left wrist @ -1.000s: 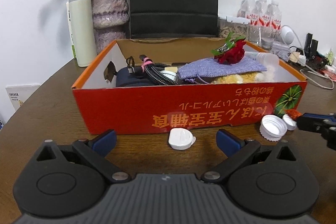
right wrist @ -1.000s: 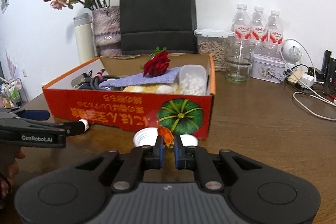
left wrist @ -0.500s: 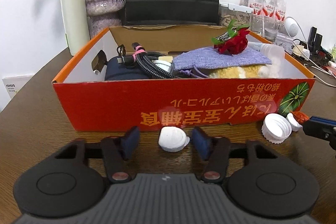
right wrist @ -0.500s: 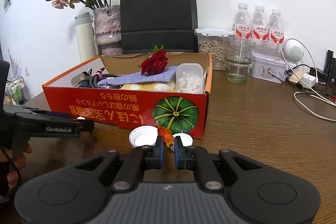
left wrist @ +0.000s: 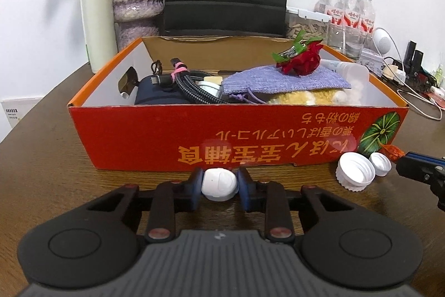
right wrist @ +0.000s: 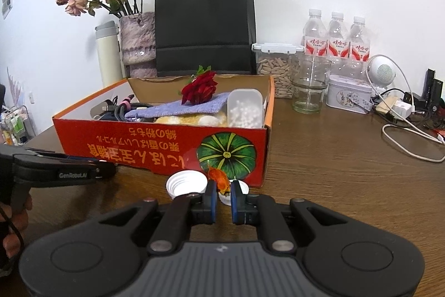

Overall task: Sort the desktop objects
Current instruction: 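Carry the orange flower and white cap over the box, then open both tools to drop the flower and cap into the box, then withdraw both tools from the box back toward the white caps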

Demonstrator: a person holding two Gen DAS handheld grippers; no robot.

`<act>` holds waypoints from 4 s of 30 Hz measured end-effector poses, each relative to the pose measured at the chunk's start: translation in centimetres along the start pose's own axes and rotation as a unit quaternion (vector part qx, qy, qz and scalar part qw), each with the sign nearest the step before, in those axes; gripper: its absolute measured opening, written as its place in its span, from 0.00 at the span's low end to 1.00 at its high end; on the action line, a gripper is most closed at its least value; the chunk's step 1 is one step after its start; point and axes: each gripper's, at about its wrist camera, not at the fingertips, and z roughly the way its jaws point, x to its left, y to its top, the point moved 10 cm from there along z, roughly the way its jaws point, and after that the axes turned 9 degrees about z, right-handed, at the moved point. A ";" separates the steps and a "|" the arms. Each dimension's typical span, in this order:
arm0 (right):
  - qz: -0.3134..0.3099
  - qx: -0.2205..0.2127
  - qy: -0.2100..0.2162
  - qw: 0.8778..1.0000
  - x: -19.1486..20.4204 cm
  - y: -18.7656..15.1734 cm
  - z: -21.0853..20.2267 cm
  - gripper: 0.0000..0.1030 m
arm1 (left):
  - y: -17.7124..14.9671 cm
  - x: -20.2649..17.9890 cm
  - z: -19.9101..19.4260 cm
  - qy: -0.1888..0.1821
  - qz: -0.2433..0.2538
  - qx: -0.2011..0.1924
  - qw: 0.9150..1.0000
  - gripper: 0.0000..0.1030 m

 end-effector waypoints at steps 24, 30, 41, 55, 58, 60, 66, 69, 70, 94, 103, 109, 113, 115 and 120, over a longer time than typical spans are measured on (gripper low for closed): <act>-0.008 -0.092 0.038 0.995 5.9 3.9 -4.3 0.09 | 4.2 0.5 -8.3 -0.031 -0.026 -0.115 0.993 0.27; -0.015 -0.106 0.051 0.993 8.8 6.7 -2.6 0.09 | 7.0 2.5 -7.6 -0.027 -0.032 -0.142 0.989 0.27; 0.000 -0.062 0.080 0.995 12.0 7.8 5.3 0.09 | 8.7 5.6 -2.6 -0.019 -0.031 -0.136 0.990 0.27; -0.020 -0.028 0.081 0.996 11.7 6.7 9.3 0.09 | 8.1 5.6 1.4 -0.013 0.013 -0.114 0.993 0.27; -0.019 -0.025 0.079 0.996 11.5 6.5 9.3 0.09 | 7.9 5.4 1.4 -0.010 0.018 -0.114 0.993 0.27; -0.022 -0.025 0.078 0.996 11.5 6.5 9.3 0.09 | 7.9 5.4 1.3 -0.009 0.020 -0.116 0.993 0.28; -0.026 -0.040 0.066 0.997 11.3 6.7 8.5 0.21 | 8.2 6.2 0.3 0.018 0.015 -0.138 0.990 0.62; -0.018 -0.053 0.055 0.997 10.8 7.2 8.0 0.33 | 8.5 6.9 0.0 0.037 0.002 -0.149 0.988 0.80; -0.014 -0.057 0.049 0.997 10.5 7.4 7.9 0.38 | 8.5 7.3 -0.1 0.044 -0.006 -0.152 0.987 0.87; -0.022 -0.093 0.016 0.995 9.0 8.2 6.1 0.95 | 8.4 8.0 -1.4 0.058 -0.037 -0.195 0.978 1.00; -0.034 -0.101 0.008 0.994 8.2 7.2 3.7 0.95 | 6.6 7.4 -3.4 0.061 -0.026 -0.196 0.978 1.00; -0.035 -0.097 -0.003 0.995 6.7 5.8 1.9 0.95 | 4.6 6.9 -4.7 0.062 -0.025 -0.183 0.981 1.00; -0.036 -0.089 -0.011 0.995 5.7 4.6 0.9 0.95 | 3.6 6.3 -5.6 0.062 -0.020 -0.178 0.982 1.00; -0.036 -0.087 -0.016 0.995 5.2 4.0 0.3 0.95 | 3.0 5.9 -6.0 0.061 -0.018 -0.174 0.983 1.00; -0.031 -0.081 -0.024 0.996 4.0 3.1 -0.9 0.95 | 1.8 5.1 -6.6 0.057 -0.017 -0.161 0.985 1.00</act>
